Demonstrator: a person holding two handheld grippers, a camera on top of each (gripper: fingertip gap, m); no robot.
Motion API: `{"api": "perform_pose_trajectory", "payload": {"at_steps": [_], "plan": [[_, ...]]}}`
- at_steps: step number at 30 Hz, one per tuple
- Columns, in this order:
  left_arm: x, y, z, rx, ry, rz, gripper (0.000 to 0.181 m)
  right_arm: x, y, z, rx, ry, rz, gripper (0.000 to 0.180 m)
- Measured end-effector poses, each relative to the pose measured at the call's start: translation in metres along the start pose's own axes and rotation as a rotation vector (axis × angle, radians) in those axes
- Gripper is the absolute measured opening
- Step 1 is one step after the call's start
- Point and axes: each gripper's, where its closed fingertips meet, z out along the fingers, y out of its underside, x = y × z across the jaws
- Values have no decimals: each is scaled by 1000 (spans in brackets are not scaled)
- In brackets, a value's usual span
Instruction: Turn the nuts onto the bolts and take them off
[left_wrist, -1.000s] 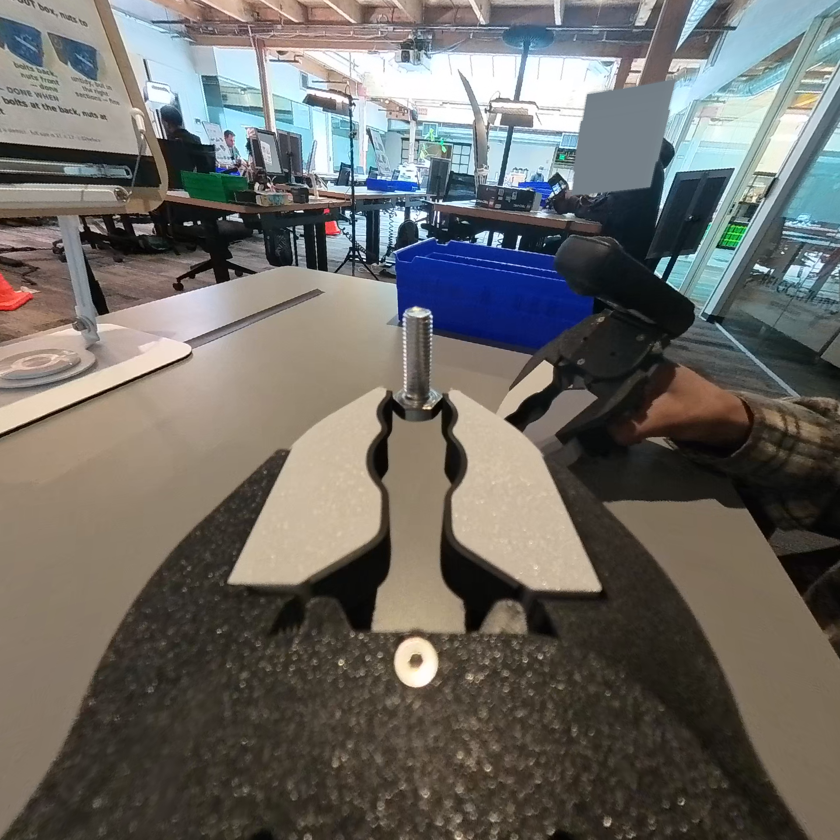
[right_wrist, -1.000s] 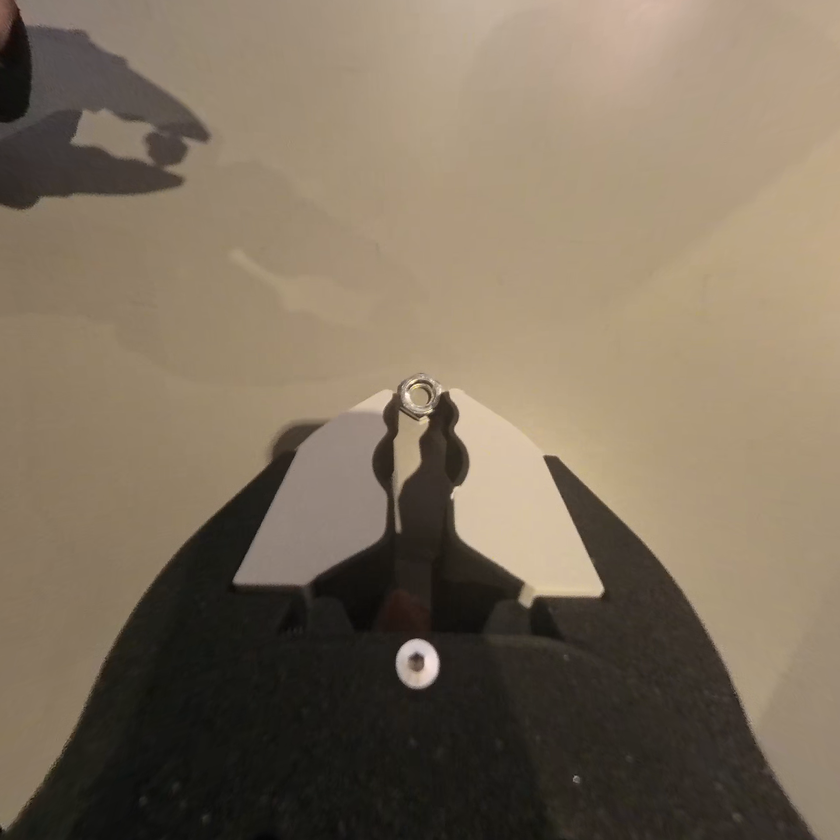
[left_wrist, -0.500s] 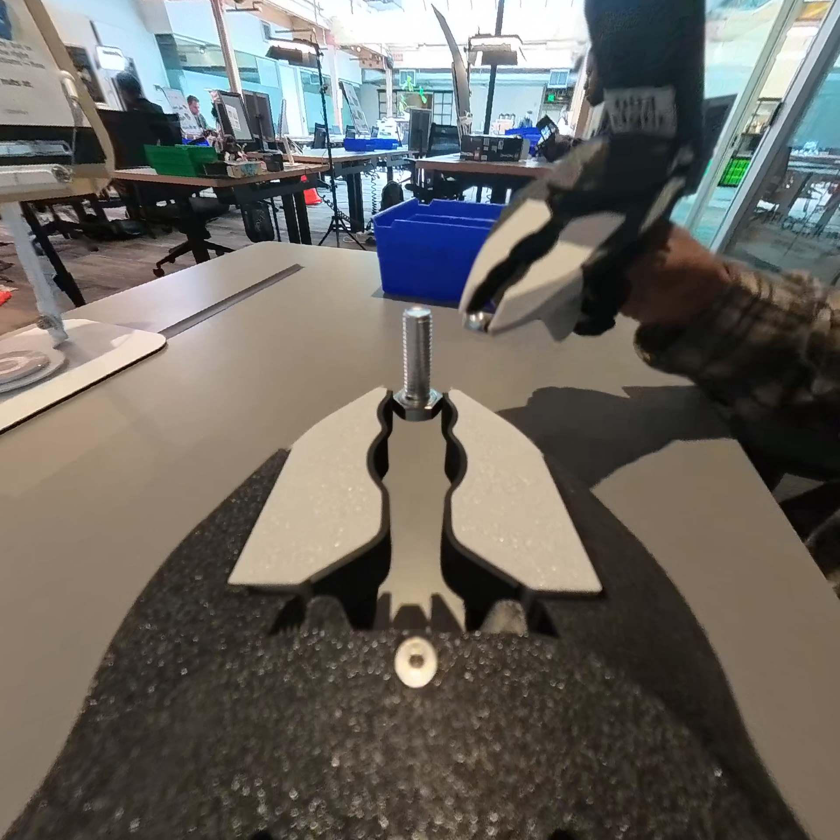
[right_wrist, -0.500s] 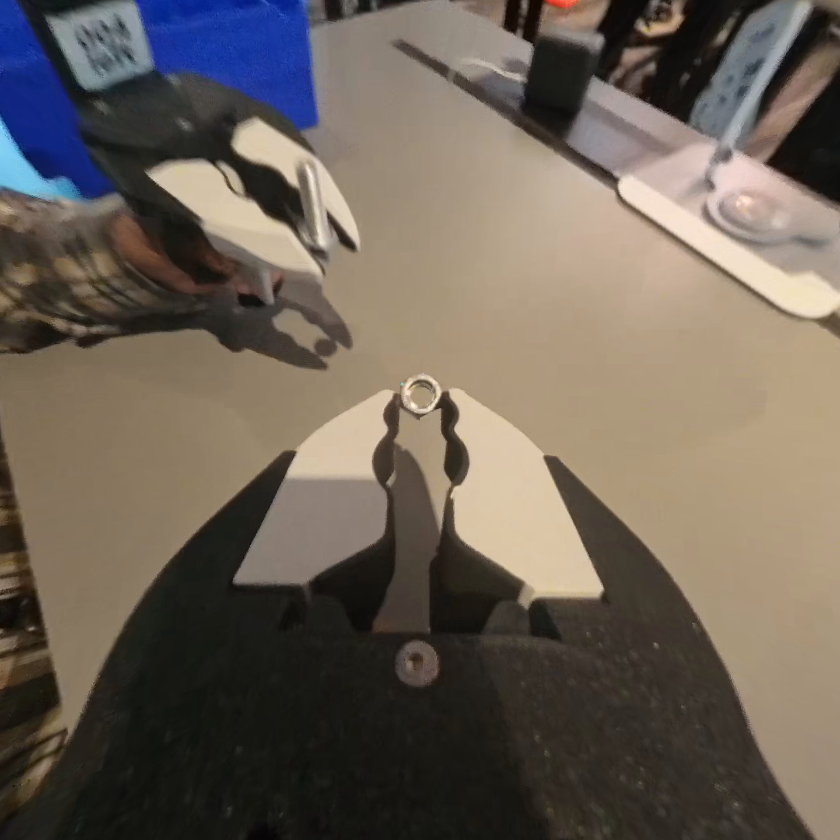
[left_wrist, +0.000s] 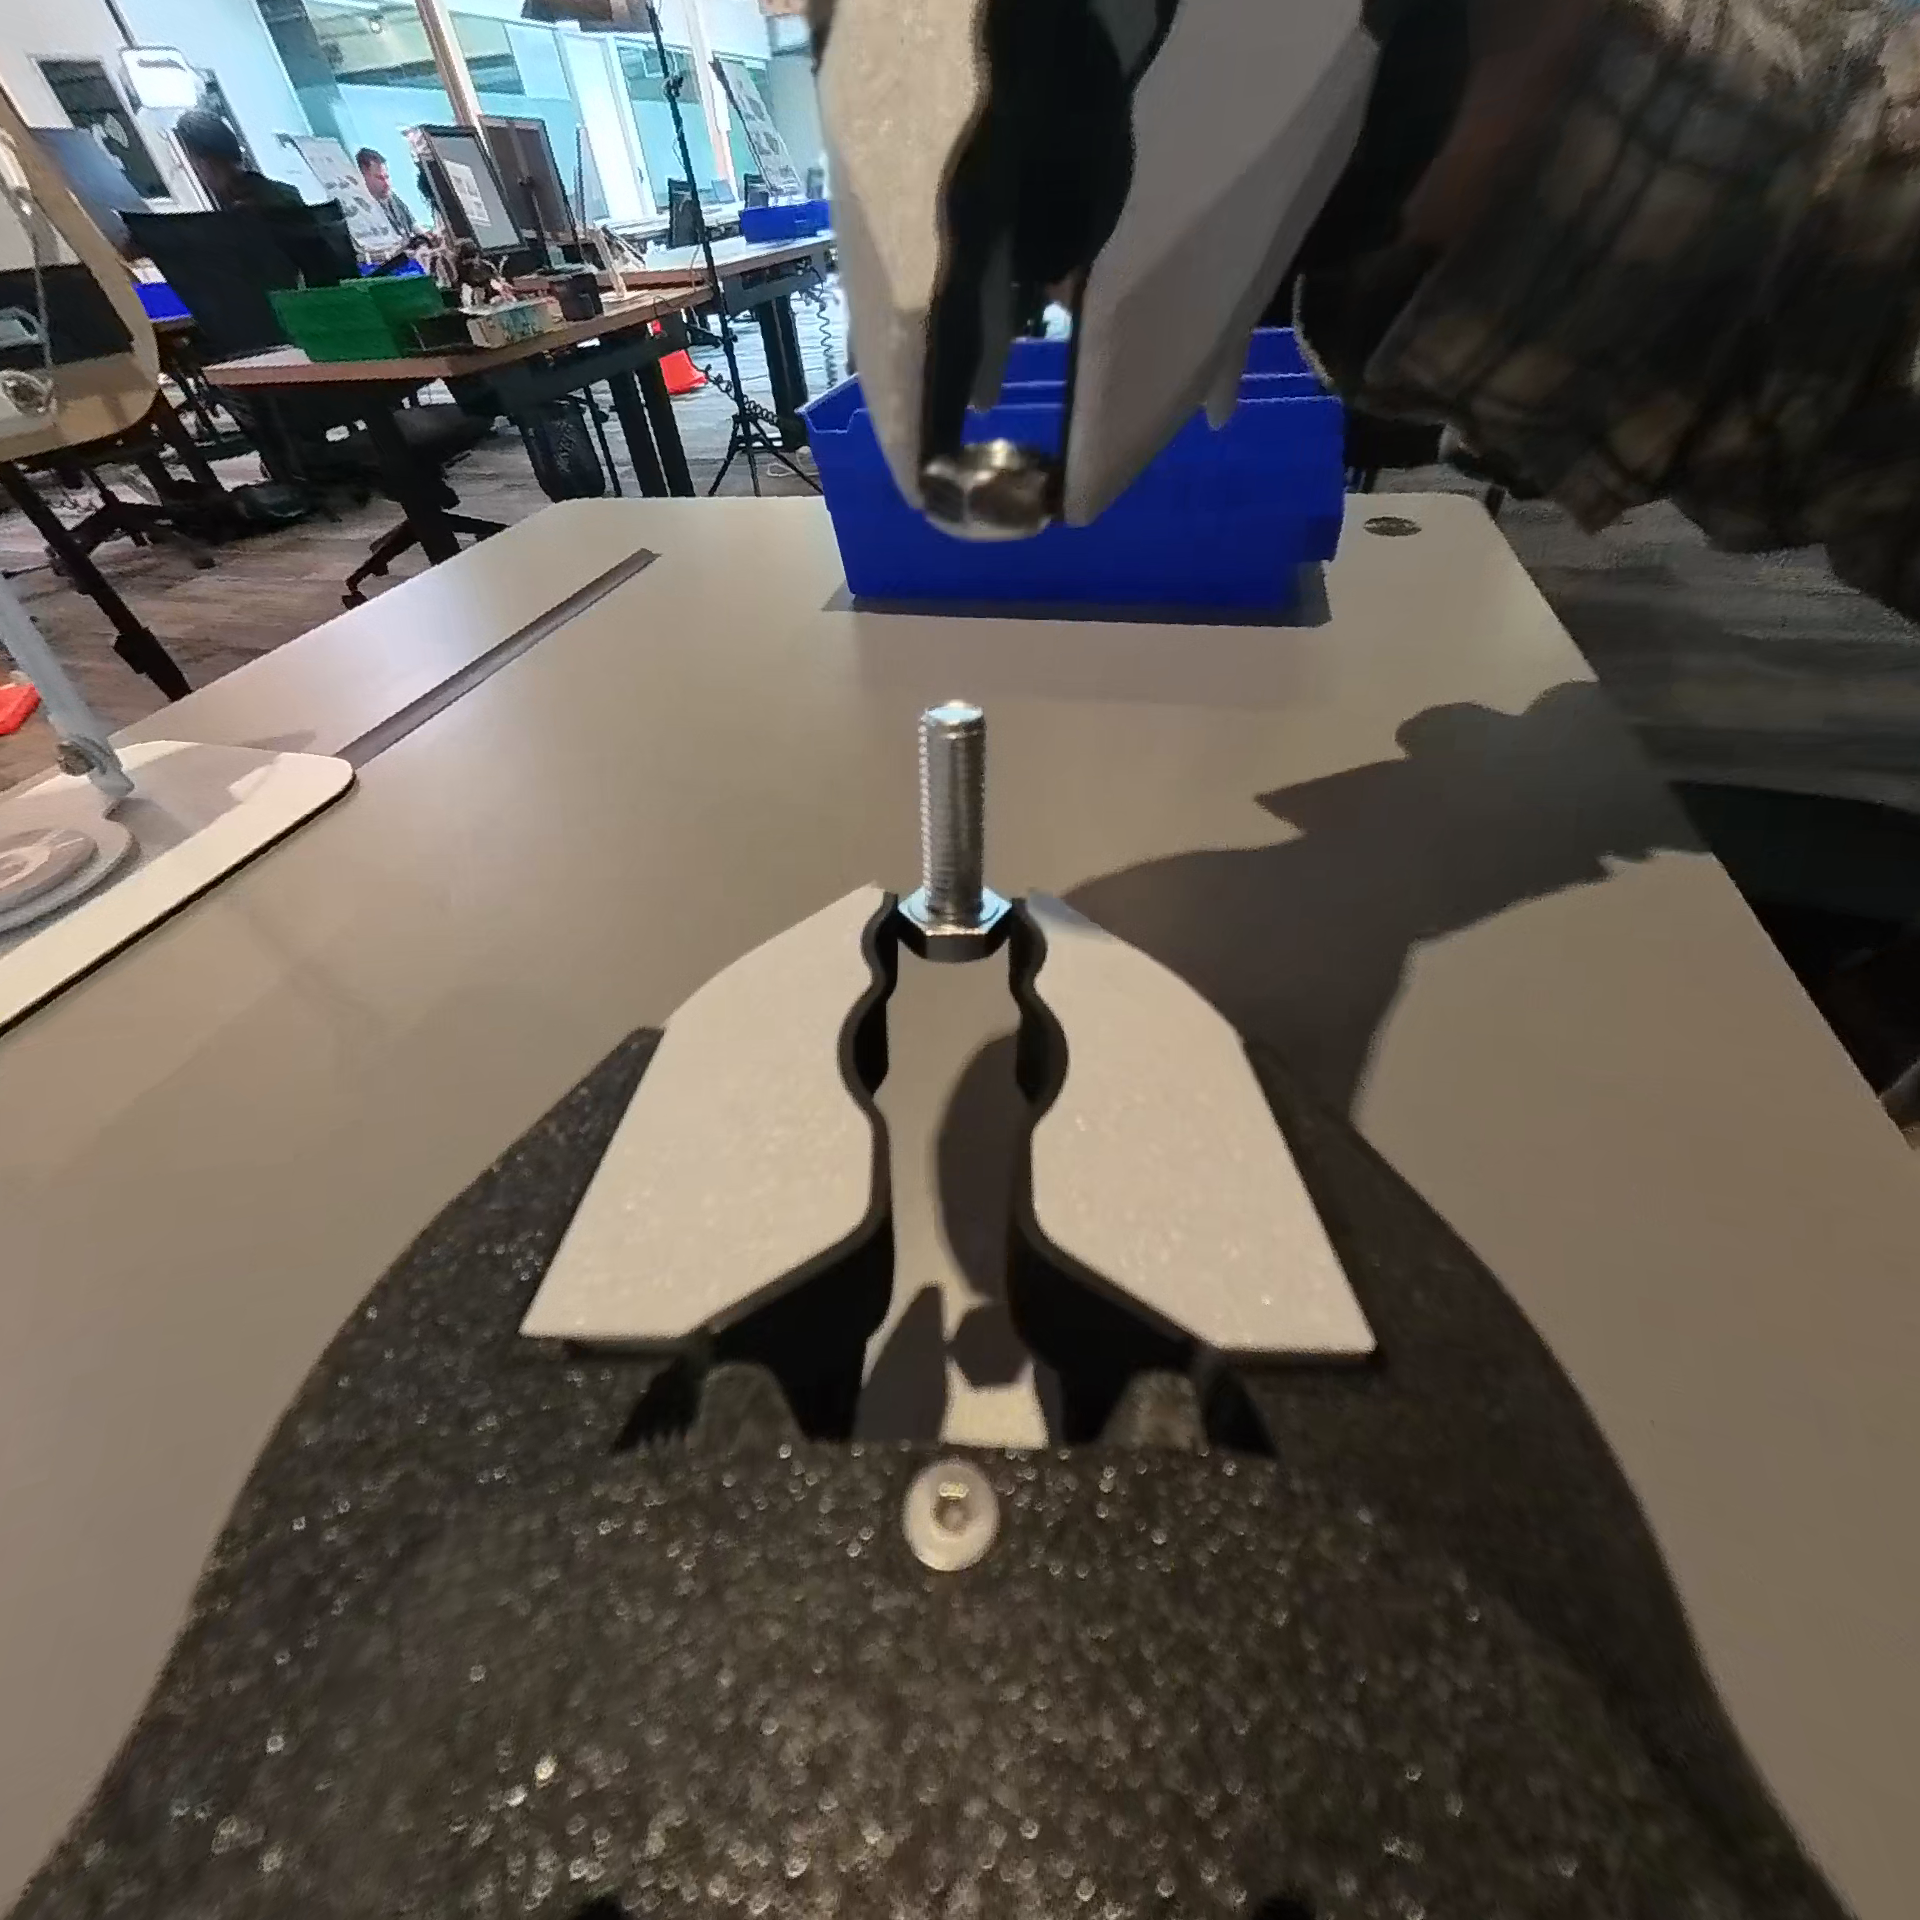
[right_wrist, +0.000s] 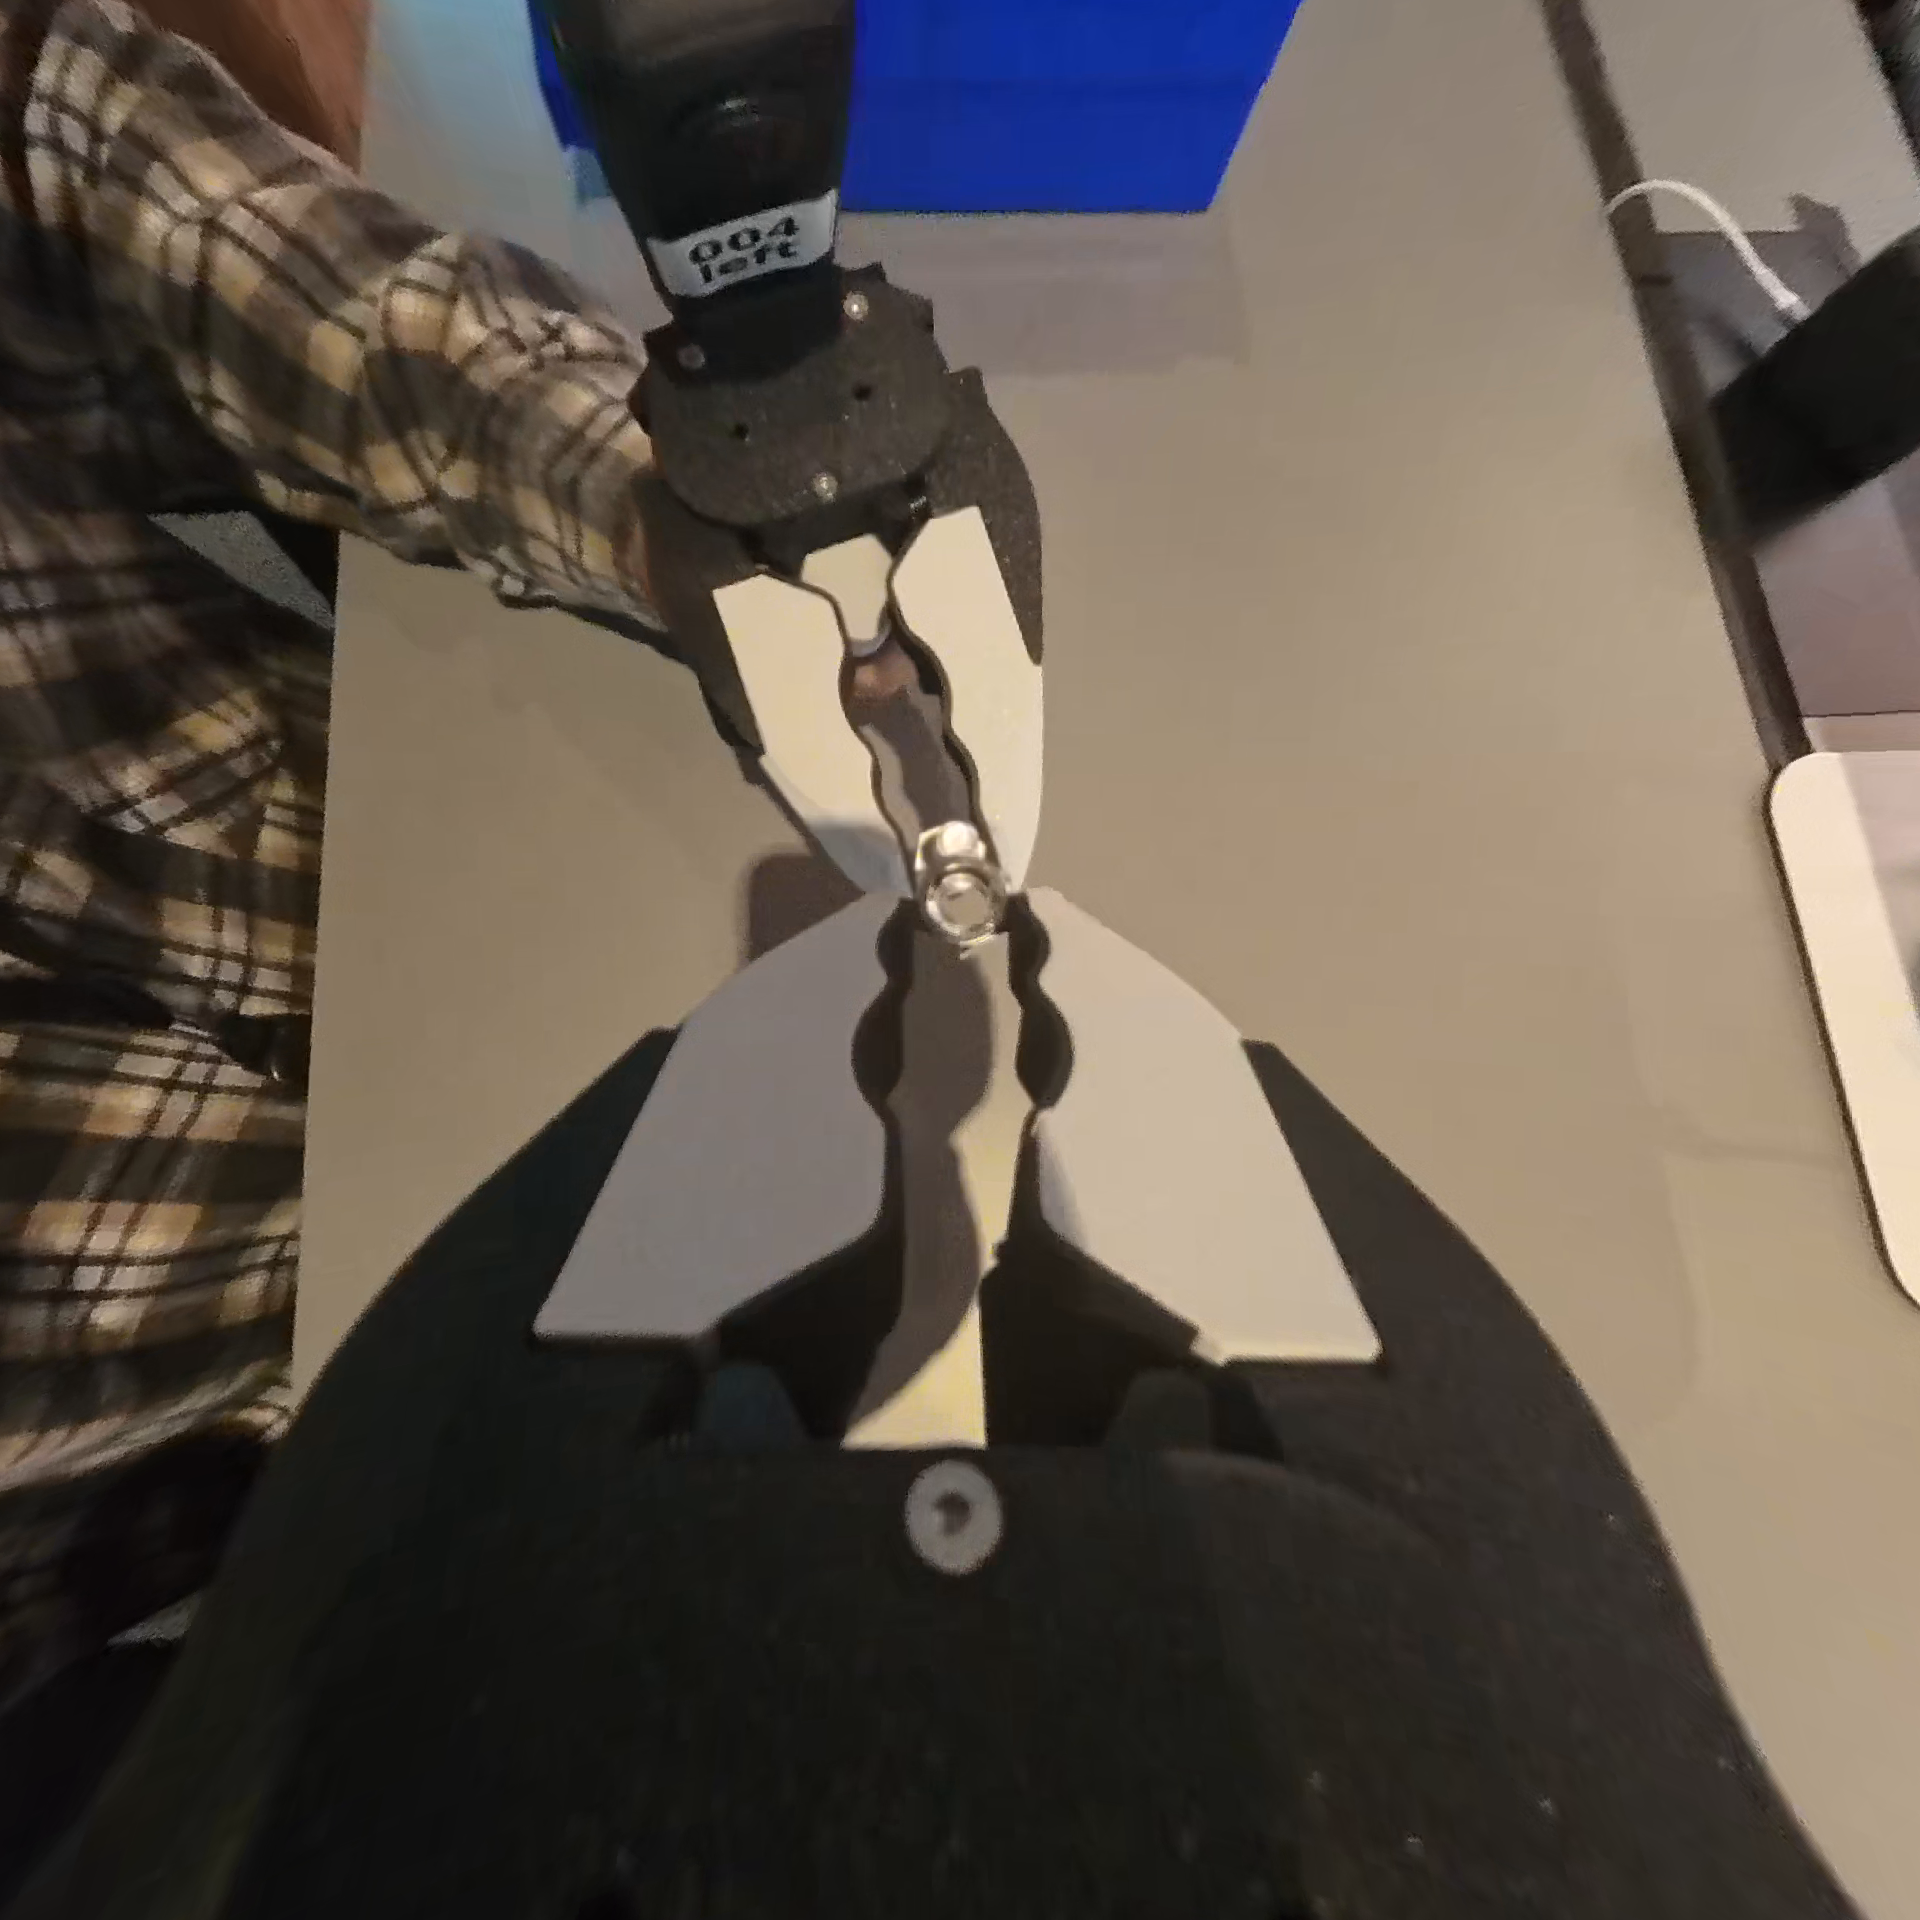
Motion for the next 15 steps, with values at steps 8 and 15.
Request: {"api": "perform_pose_trajectory", "payload": {"at_steps": [8, 15], "plan": [[0, -4, -2, 10, -11, 13, 19, -3, 0, 20, -46, -69, 20, 17], [-1, -3, -2, 5, -17, 9, 19, -2, -1, 23, -16, -83, 43, 17]]}}
